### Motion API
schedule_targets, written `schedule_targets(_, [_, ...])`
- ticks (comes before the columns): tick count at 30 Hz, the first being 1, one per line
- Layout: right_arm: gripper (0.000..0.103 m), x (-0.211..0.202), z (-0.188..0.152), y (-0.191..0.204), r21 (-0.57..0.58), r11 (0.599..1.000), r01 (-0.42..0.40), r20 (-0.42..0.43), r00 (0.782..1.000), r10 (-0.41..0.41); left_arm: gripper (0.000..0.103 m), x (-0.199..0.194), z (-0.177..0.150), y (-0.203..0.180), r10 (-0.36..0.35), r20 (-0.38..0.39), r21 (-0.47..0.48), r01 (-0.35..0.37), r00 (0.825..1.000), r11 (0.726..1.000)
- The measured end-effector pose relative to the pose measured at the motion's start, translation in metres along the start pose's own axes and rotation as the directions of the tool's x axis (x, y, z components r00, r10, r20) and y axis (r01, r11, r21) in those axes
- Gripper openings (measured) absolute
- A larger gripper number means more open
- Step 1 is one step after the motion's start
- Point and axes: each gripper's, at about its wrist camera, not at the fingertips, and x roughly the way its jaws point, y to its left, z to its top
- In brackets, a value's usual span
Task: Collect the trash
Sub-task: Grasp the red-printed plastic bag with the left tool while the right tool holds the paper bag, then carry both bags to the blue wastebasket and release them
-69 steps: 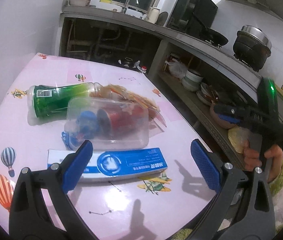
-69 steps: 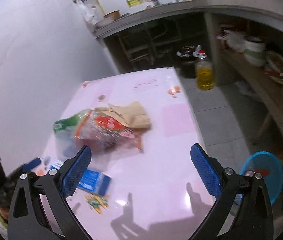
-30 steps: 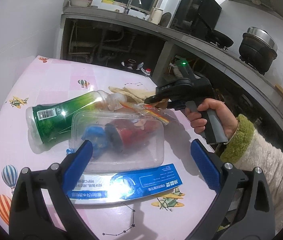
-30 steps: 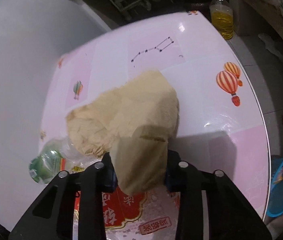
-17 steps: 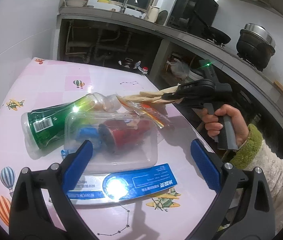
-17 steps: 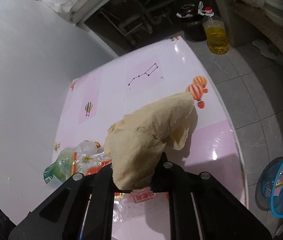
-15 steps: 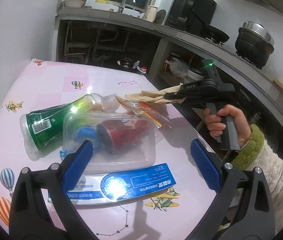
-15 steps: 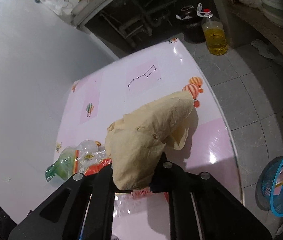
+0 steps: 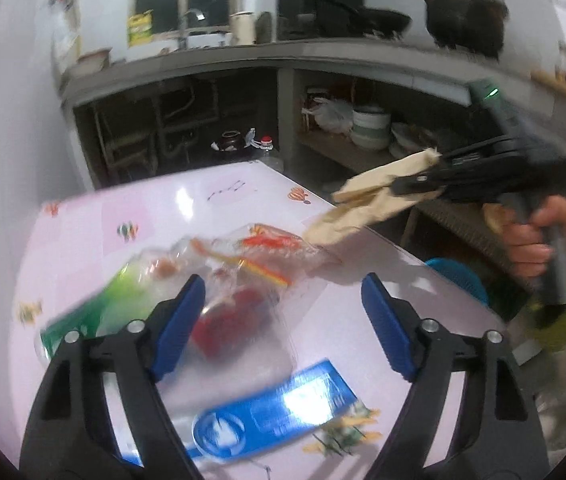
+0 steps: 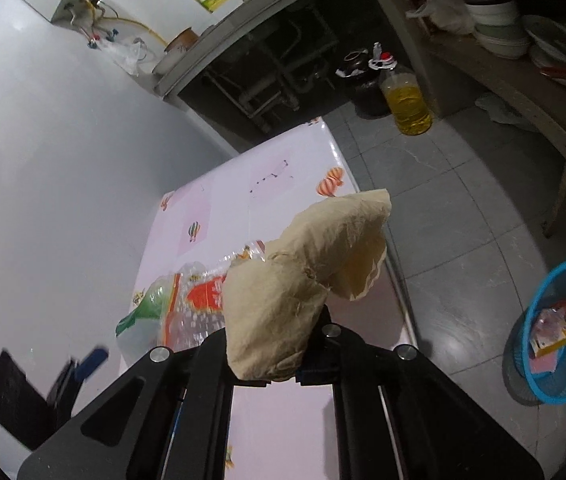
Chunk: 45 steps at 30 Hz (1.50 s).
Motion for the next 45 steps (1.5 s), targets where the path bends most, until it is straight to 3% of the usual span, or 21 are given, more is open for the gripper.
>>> schedule_targets(3, [0.007, -0.016, -0.016, -0.01, 0.017, 1.0, 0.012, -0.003, 1.0, -0.012, 0.074, 0.02, 0.009, -0.022, 0.036, -0.026, 0.141, -0.032, 0.999, 0.989])
schedule_targets(5, [0.007, -0.025, -0.027, -0.018, 0.036, 0.999, 0.021, -0.013, 1.0, -0.02, 0.074, 0.038, 0.01, -0.041, 0.102, -0.041, 0.273, -0.088, 0.994, 0.958])
schedule_targets(9, [0.007, -0.034, -0.046, -0.03, 0.065, 0.997, 0.035, -0.036, 0.999, -0.032, 0.073, 0.068, 0.003, -0.068, 0.225, -0.042, 0.489, -0.176, 0.973, 0.855])
schedule_targets(13, [0.007, -0.037, -0.062, -0.04, 0.098, 0.994, 0.038, -0.056, 0.998, -0.033, 0.065, 0.096, -0.01, -0.084, 0.351, -0.03, 0.666, -0.243, 0.936, 0.705])
schedule_targets(15, [0.007, -0.039, -0.068, -0.045, 0.112, 0.993, 0.035, -0.062, 0.998, -0.028, 0.06, 0.104, -0.015, -0.087, 0.392, -0.018, 0.715, -0.262, 0.92, 0.648])
schedule_targets(19, [0.007, -0.036, -0.074, -0.051, 0.133, 0.991, 0.033, -0.069, 0.997, -0.024, 0.047, 0.11, -0.017, -0.089, 0.433, -0.021, 0.75, -0.272, 0.901, 0.602])
schedule_targets(26, [0.007, -0.033, -0.073, -0.047, 0.119, 0.993, 0.02, -0.067, 0.998, -0.012, 0.017, 0.109, -0.013, -0.089, 0.453, -0.015, 0.752, -0.288, 0.892, 0.593])
schedule_targets(36, [0.007, -0.039, -0.073, -0.054, 0.122, 0.993, -0.004, -0.046, 0.999, 0.01, 0.0, 0.083, 0.014, -0.076, 0.451, 0.053, 0.679, -0.363, 0.891, 0.638])
schedule_targets(39, [0.007, -0.043, -0.074, -0.055, 0.122, 0.992, -0.008, -0.033, 0.999, 0.012, 0.0, 0.072, 0.028, -0.067, 0.451, 0.073, 0.634, -0.391, 0.889, 0.668])
schedule_targets(42, [0.007, -0.049, -0.074, -0.055, 0.121, 0.993, -0.012, -0.017, 1.0, 0.014, 0.0, 0.055, 0.044, -0.057, 0.441, 0.085, 0.562, -0.408, 0.894, 0.72])
schedule_targets(45, [0.007, -0.054, -0.075, -0.057, 0.123, 0.992, -0.011, -0.001, 1.0, 0.011, 0.0, 0.037, 0.062, -0.048, 0.406, 0.09, 0.473, -0.398, 0.909, 0.786])
